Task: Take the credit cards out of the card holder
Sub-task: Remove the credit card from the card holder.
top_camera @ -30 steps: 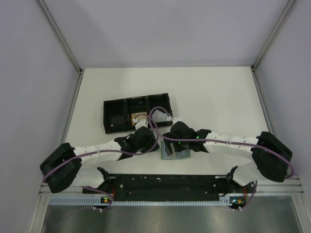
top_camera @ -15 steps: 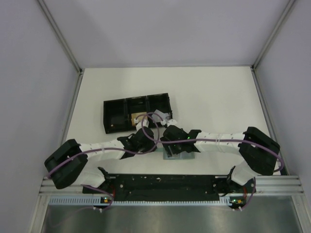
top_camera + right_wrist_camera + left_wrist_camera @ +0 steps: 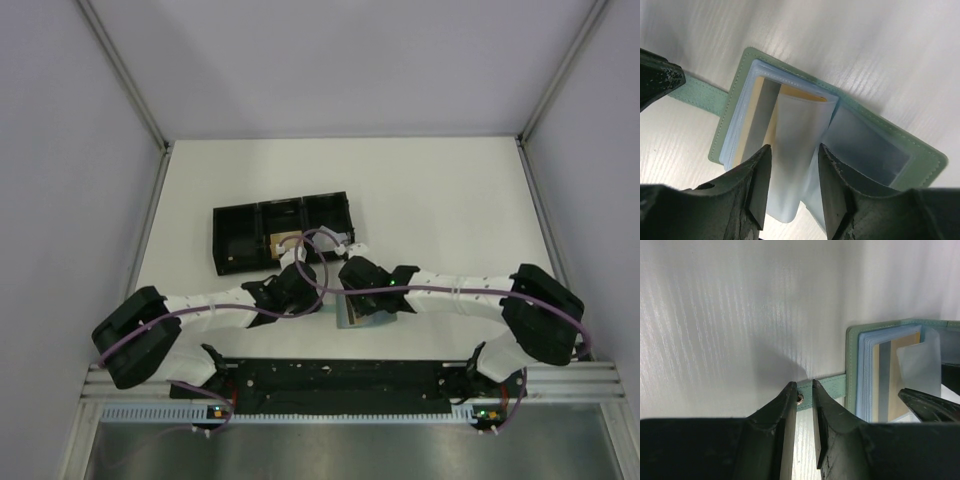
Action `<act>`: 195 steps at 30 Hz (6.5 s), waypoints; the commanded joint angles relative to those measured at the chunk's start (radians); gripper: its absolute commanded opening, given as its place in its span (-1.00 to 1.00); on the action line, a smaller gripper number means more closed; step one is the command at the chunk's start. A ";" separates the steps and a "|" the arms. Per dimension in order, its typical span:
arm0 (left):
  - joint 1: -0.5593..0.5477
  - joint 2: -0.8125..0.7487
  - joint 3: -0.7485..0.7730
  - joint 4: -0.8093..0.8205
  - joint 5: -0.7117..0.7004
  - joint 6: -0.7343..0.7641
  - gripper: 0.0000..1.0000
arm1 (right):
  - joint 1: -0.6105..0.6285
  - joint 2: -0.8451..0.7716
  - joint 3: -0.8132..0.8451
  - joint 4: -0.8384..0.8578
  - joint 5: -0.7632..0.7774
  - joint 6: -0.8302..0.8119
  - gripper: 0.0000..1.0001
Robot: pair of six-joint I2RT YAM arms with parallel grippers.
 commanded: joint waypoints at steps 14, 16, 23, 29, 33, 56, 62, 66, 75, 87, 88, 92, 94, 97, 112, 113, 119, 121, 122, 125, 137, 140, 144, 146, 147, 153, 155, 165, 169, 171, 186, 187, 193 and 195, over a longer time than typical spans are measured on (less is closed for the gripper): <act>0.004 0.030 -0.009 -0.034 0.007 -0.007 -0.54 | -0.085 -0.110 -0.036 -0.123 0.190 0.007 -0.09; 0.004 0.030 -0.009 -0.034 0.007 -0.007 -0.54 | -0.090 -0.111 -0.035 -0.149 0.211 0.019 -0.07; 0.004 0.020 -0.009 -0.038 0.005 -0.007 -0.54 | -0.111 -0.116 -0.033 -0.218 0.270 0.042 -0.14; 0.005 0.014 -0.015 -0.035 0.005 -0.005 -0.54 | -0.133 -0.084 -0.036 -0.247 0.262 0.065 -0.13; 0.005 -0.003 -0.017 -0.037 0.005 -0.005 -0.54 | -0.137 -0.043 -0.025 -0.253 0.241 0.070 -0.11; 0.001 -0.142 0.138 0.113 0.223 0.056 -0.40 | -0.139 -0.108 0.013 -0.222 0.173 0.026 -0.42; -0.015 -0.043 0.199 0.141 0.243 0.065 -0.46 | -0.139 -0.193 0.016 -0.184 0.126 -0.007 -0.54; -0.030 0.045 0.248 0.158 0.251 0.071 -0.57 | -0.139 -0.234 0.031 -0.176 0.106 -0.014 -0.60; -0.039 0.213 0.345 0.138 0.229 0.079 -0.62 | -0.142 -0.366 -0.004 -0.092 -0.045 -0.007 -0.77; -0.022 0.130 0.262 0.066 0.116 0.073 -0.62 | -0.266 -0.315 -0.215 0.282 -0.414 0.102 -0.74; -0.022 0.122 0.246 0.064 0.119 0.073 -0.62 | -0.281 -0.314 -0.232 0.316 -0.443 0.116 -0.70; -0.022 0.102 0.189 0.075 0.128 0.056 -0.63 | -0.330 -0.293 -0.304 0.434 -0.532 0.153 -0.48; -0.022 0.104 0.175 0.078 0.133 0.053 -0.63 | -0.347 -0.273 -0.327 0.478 -0.569 0.170 -0.44; -0.022 0.109 0.159 0.080 0.139 0.050 -0.64 | -0.366 -0.245 -0.355 0.537 -0.597 0.197 -0.44; -0.022 0.136 0.126 0.092 0.148 0.033 -0.68 | -0.429 -0.095 -0.421 0.692 -0.695 0.256 -0.45; -0.022 0.139 0.124 0.092 0.150 0.033 -0.68 | -0.430 -0.085 -0.427 0.713 -0.704 0.265 -0.45; -0.022 0.152 0.115 0.092 0.150 0.029 -0.69 | -0.436 -0.062 -0.443 0.784 -0.750 0.282 -0.52; -0.022 0.147 0.103 0.092 0.144 0.024 -0.73 | -0.436 -0.055 -0.444 0.804 -0.761 0.285 -0.53; -0.022 0.144 0.097 0.092 0.140 0.022 -0.74 | -0.436 -0.050 -0.447 0.814 -0.769 0.286 -0.54; -0.022 0.136 0.084 0.087 0.130 0.018 -0.78 | -0.436 -0.042 -0.452 0.860 -0.790 0.299 -0.62; -0.022 0.152 0.077 0.060 0.099 0.018 -1.00 | -0.459 -0.042 -0.465 0.897 -0.829 0.305 -1.00; -0.016 0.156 0.071 0.060 0.094 0.015 -1.00 | -0.496 -0.052 -0.487 0.905 -0.845 0.300 -1.00; -0.010 0.161 0.069 0.060 0.099 0.013 -1.00 | -0.527 -0.068 -0.489 0.858 -0.847 0.276 -1.00; -0.010 0.152 0.067 0.060 0.093 0.013 -1.00 | -0.525 -0.068 -0.478 0.825 -0.842 0.256 -1.00; -0.010 0.145 0.067 0.029 0.090 0.013 -1.00 | -0.527 -0.067 -0.476 0.810 -0.836 0.250 -1.00; -0.010 0.089 0.066 0.027 0.100 0.012 -0.91 | -0.527 -0.064 -0.470 0.811 -0.852 0.239 -1.00; -0.010 0.055 0.061 0.046 0.131 0.006 -0.81 | -0.527 -0.062 -0.470 0.818 -0.855 0.240 -1.00; -0.011 0.049 0.101 0.202 0.271 -0.021 -0.49 | -0.527 -0.044 -0.466 0.838 -0.872 0.248 -1.00; -0.011 0.107 0.126 0.195 0.274 -0.022 -0.58 | -0.527 -0.044 -0.466 0.833 -0.873 0.248 -1.00; -0.011 0.135 0.126 0.198 0.280 -0.027 -0.68 | -0.525 -0.041 -0.464 0.831 -0.873 0.246 -1.00; -0.011 0.199 0.107 0.166 0.255 -0.042 -1.00 | -0.544 -0.036 -0.502 0.931 -0.922 0.292 -0.80; -0.013 0.198 0.106 0.163 0.254 -0.042 -1.00 | -0.547 -0.036 -0.508 0.939 -0.927 0.295 -0.81; -0.010 0.187 0.095 0.152 0.237 -0.041 -1.00 | -0.570 -0.032 -0.535 1.003 -0.959 0.315 -0.94; -0.011 0.187 0.094 0.152 0.239 -0.042 -1.00 | -0.571 -0.030 -0.536 1.015 -0.965 0.319 -1.00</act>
